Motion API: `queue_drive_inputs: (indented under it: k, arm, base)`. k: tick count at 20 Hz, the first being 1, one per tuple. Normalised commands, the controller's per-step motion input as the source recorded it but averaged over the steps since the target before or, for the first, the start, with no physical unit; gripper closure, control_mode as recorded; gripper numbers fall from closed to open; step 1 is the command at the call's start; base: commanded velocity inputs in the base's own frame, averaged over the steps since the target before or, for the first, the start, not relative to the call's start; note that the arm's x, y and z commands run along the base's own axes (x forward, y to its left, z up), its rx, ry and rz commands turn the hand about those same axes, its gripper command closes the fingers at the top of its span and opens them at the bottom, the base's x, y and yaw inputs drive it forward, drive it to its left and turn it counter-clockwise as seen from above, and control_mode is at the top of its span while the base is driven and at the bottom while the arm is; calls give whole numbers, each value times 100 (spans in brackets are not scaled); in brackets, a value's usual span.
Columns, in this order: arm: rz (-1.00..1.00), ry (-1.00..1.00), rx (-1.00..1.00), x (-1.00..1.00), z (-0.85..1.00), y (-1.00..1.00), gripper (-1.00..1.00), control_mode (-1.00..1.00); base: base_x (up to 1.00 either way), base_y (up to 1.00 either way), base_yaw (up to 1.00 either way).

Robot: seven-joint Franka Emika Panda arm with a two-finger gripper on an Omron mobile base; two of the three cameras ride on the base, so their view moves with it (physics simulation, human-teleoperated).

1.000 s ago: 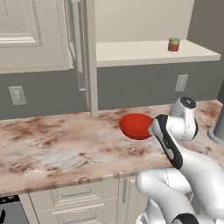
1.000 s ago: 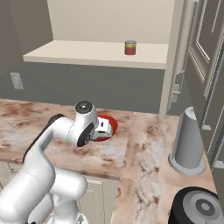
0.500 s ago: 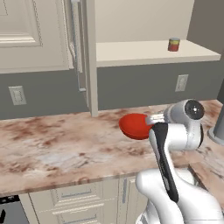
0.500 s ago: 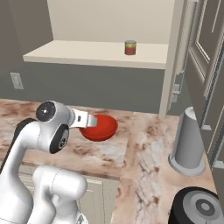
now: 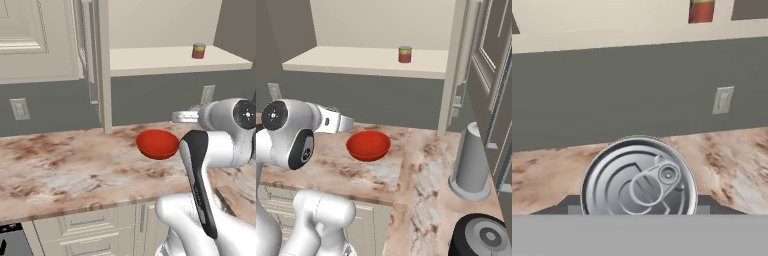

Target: Restock the canned food cabinet by taking the new fresh canned food from the counter and placing it in the cabinet. Then, take the old canned food from the cabinet and place it on the counter.

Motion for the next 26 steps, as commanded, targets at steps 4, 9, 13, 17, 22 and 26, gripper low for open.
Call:
queue_drive_inputs:
  k: [4, 9, 13, 17, 22, 26]
  arm:
    - [2, 6, 32, -45, 100, 25, 100, -100]
    - [6, 0, 17, -22, 23, 1, 100, -100]
    - [0, -12, 0, 16, 37, 0, 100, -100]
    - [-1, -16, -1, 48, 95, 0, 100, -100]
    - [0, -1, -9, 80, 42, 0, 100, -100]
    - [0, 0, -20, 99, -1, 0, 100, -100]
  base:
    - [0, 0, 0]
    - [0, 0, 0]
    - [0, 0, 0]
    - [0, 0, 0]
    - [0, 0, 0]
    - [0, 0, 0]
